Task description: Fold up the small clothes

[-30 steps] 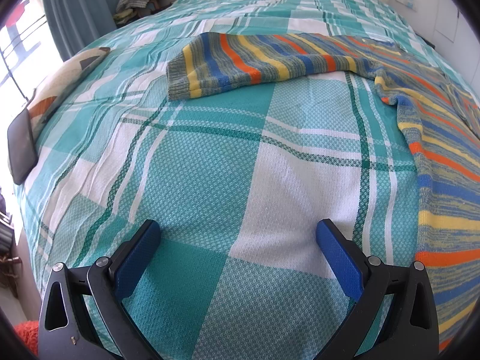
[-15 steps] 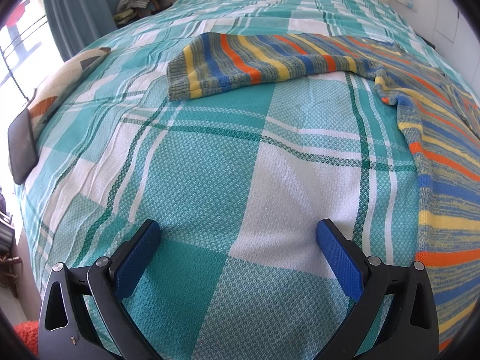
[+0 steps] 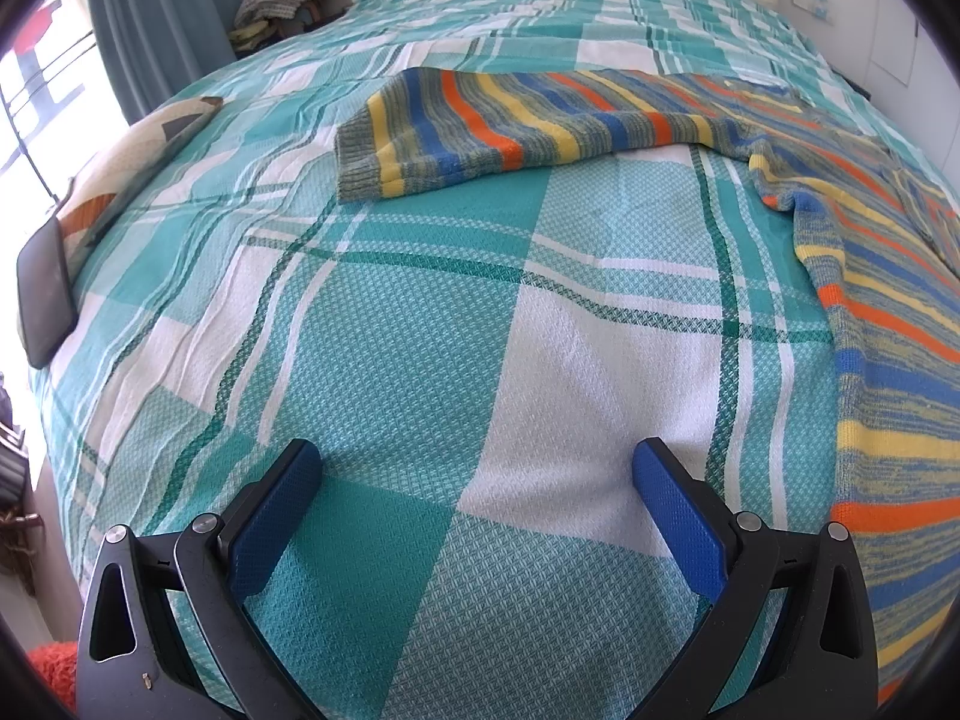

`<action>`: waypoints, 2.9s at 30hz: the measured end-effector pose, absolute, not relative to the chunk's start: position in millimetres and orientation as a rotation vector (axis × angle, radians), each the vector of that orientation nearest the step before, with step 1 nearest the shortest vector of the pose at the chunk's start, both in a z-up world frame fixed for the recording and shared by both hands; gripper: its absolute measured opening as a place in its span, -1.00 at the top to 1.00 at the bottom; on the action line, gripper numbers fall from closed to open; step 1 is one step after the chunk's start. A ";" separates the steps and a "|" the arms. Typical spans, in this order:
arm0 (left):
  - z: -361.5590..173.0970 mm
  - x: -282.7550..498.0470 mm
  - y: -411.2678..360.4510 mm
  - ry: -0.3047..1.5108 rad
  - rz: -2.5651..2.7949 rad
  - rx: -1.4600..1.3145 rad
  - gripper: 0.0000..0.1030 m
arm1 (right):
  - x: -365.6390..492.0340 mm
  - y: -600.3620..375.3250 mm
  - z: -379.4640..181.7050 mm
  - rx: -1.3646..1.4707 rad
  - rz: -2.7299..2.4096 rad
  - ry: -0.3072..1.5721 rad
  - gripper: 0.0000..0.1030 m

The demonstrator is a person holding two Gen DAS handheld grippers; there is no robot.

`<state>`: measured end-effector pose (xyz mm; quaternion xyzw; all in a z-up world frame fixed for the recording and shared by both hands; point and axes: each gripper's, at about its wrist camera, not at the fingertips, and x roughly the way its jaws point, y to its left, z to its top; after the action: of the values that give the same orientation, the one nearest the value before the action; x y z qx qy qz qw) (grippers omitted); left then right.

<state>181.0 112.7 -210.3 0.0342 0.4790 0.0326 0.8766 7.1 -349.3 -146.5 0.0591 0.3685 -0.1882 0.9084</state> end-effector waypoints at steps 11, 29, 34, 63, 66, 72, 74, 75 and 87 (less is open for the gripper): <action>-210.3 180.6 112.6 0.998 0.068 0.071 -0.99 | 10.3 -348.9 -149.5 0.114 -0.380 0.772 -0.57; -210.9 179.1 112.2 0.996 0.069 0.071 -0.99 | 10.9 -344.3 -150.0 0.101 -0.368 0.774 -0.57; -210.9 179.3 112.7 0.995 0.070 0.071 -0.99 | 11.3 -344.2 -150.3 0.099 -0.366 0.774 -0.57; -170.5 305.1 210.3 1.061 0.108 -0.363 -0.97 | 18.1 -348.2 -152.5 0.125 -0.326 0.786 -0.57; -191.9 326.4 218.9 1.097 0.199 -0.356 -0.41 | 18.8 -346.2 -153.6 0.122 -0.320 0.791 -0.57; -141.5 345.9 174.0 0.984 0.036 -0.273 1.00 | 18.7 -345.2 -154.4 0.130 -0.304 0.797 -0.57; -103.1 350.5 140.3 0.919 -0.055 -0.241 1.00 | 20.2 -346.8 -154.3 0.145 -0.292 0.797 -0.57; -83.4 353.1 118.1 0.891 -0.115 -0.219 1.00 | 20.3 -347.0 -154.7 0.153 -0.285 0.798 -0.57; -62.9 349.8 -143.0 0.945 -0.562 -0.023 -0.82 | 24.3 -343.8 -156.1 0.175 -0.244 0.813 -0.57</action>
<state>349.8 -143.0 -62.9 -0.0111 0.4491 -0.2672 0.8525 24.3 -343.8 -156.1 0.0846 0.3940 -0.1182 0.9076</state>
